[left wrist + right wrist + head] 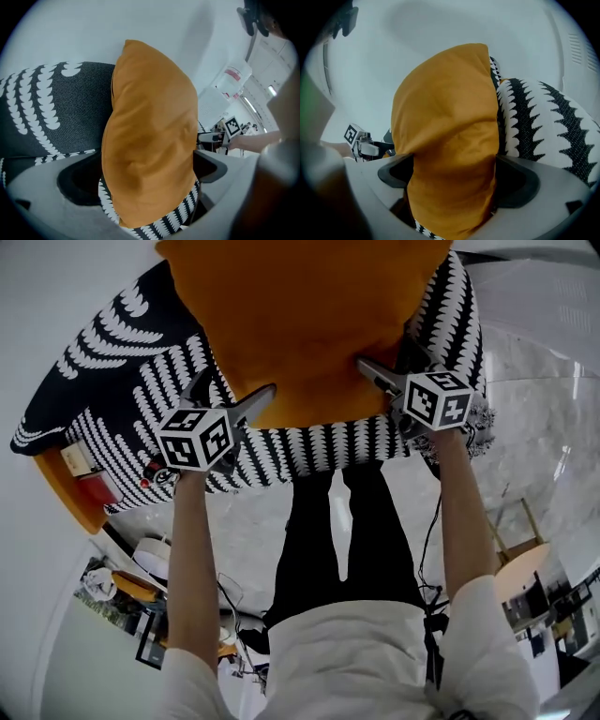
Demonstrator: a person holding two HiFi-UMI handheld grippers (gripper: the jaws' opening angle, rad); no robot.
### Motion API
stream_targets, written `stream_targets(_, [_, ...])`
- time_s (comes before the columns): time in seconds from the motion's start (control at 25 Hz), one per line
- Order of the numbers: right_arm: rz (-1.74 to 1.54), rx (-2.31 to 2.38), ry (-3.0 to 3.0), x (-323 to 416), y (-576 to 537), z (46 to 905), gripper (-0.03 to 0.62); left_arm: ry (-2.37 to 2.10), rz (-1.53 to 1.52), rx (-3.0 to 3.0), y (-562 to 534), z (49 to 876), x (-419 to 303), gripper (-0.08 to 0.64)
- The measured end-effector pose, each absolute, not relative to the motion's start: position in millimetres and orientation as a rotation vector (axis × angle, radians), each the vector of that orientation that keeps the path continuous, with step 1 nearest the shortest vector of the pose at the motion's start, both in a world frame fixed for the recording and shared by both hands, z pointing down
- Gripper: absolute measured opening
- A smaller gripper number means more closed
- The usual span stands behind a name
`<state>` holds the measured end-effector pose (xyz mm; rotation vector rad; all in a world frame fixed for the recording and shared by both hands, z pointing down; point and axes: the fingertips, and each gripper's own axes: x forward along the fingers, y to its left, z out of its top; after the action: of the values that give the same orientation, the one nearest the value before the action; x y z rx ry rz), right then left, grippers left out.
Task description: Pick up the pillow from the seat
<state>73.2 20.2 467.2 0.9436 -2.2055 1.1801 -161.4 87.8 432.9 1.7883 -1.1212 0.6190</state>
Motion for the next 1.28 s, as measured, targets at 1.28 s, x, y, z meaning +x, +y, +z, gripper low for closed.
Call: stream_targets(1.28, [1.208, 0.799, -2.137, 55.2, 4.7, 509.5, 0.480, -1.133, 0.780, 1.690, 62.7, 504.3, -168.1, 0.586])
